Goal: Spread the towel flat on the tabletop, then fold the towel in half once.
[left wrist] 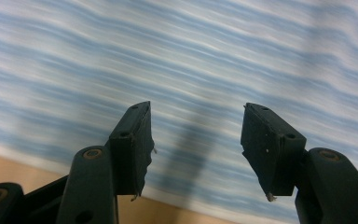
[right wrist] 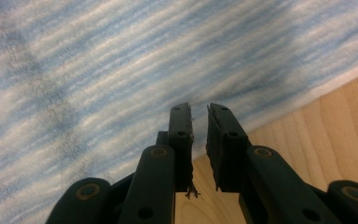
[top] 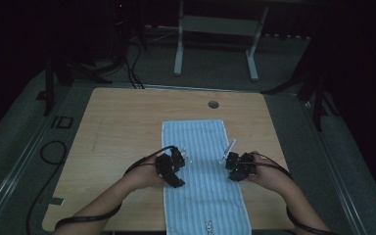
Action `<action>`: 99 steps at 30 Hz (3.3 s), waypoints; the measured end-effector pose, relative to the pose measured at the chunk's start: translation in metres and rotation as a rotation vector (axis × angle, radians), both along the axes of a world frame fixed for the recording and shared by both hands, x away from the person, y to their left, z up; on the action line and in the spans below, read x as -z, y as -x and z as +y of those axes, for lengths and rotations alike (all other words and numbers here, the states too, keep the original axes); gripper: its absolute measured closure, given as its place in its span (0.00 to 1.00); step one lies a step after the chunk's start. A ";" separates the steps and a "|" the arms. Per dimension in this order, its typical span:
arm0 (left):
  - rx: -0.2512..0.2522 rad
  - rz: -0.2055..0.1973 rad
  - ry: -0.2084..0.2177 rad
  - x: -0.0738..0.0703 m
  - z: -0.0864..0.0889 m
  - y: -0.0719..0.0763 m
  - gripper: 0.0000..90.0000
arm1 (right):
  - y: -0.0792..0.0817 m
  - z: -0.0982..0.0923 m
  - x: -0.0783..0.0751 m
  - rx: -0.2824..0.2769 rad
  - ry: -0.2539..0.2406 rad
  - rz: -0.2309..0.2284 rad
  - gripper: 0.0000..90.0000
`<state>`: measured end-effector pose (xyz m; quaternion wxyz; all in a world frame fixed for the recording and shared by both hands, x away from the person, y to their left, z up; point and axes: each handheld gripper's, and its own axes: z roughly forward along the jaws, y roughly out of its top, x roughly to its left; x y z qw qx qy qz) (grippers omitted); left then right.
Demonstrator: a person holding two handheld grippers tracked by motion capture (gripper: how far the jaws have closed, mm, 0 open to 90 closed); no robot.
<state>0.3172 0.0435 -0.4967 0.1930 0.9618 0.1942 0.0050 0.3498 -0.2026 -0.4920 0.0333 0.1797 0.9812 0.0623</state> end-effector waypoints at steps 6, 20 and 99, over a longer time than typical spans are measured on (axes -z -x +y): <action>0.006 0.038 -0.025 0.022 0.006 0.007 0.47 | 0.007 0.002 0.007 -0.014 0.009 0.000 0.86; 0.033 -0.001 -0.043 0.028 0.013 0.000 0.45 | 0.016 0.013 0.024 -0.035 0.004 0.027 0.86; -0.079 -0.158 -0.124 -0.010 0.038 -0.084 0.94 | -0.082 0.023 -0.006 -0.101 0.103 -0.150 0.96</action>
